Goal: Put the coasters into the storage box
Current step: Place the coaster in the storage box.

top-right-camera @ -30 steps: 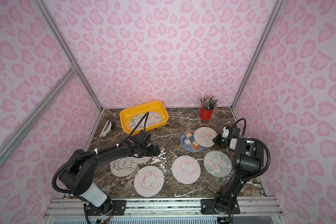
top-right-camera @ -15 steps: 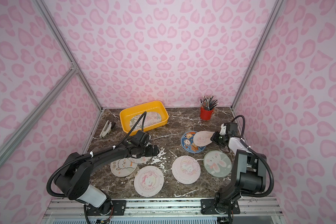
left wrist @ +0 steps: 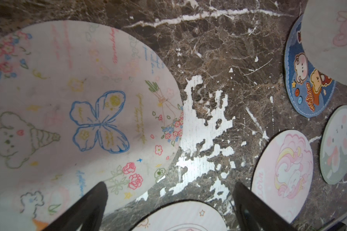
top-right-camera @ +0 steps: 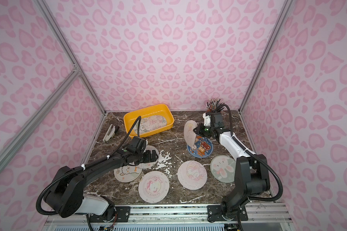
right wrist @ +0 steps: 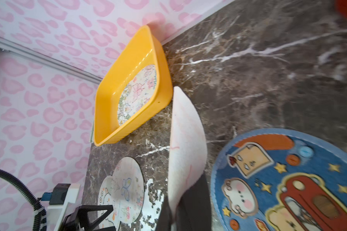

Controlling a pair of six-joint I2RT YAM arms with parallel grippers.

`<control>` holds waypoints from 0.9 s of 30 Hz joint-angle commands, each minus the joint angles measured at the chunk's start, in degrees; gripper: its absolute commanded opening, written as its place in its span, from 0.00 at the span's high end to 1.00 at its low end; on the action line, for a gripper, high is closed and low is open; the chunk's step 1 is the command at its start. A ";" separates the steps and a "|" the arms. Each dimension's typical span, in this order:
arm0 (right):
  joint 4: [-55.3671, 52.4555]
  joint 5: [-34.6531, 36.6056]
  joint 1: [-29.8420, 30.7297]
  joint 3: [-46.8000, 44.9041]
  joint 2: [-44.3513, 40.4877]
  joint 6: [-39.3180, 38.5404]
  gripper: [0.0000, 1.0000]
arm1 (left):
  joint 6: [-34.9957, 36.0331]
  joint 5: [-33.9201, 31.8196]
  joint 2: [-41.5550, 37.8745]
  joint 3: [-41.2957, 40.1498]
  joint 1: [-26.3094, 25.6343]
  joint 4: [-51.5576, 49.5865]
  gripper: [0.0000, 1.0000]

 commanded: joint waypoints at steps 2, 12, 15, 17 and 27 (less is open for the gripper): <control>4.33 -1.49 4.71 6.57 5.18 2.39 1.00 | -0.26 -0.58 -1.91 -1.40 0.53 0.33 0.00; 6.86 -5.07 13.82 30.77 22.15 5.24 1.00 | -0.46 -1.47 -5.28 -3.63 0.96 -0.53 0.00; 6.28 -5.44 15.89 38.51 27.82 5.81 1.00 | -0.46 -1.55 -5.78 -4.24 1.04 -0.44 0.01; 6.73 -5.63 17.11 42.62 31.37 6.51 1.00 | -0.37 -1.49 -5.82 -4.52 1.03 -0.29 0.01; 9.98 -7.30 20.03 66.01 51.55 12.46 1.00 | 0.24 -1.20 -4.63 -4.59 1.23 0.28 0.01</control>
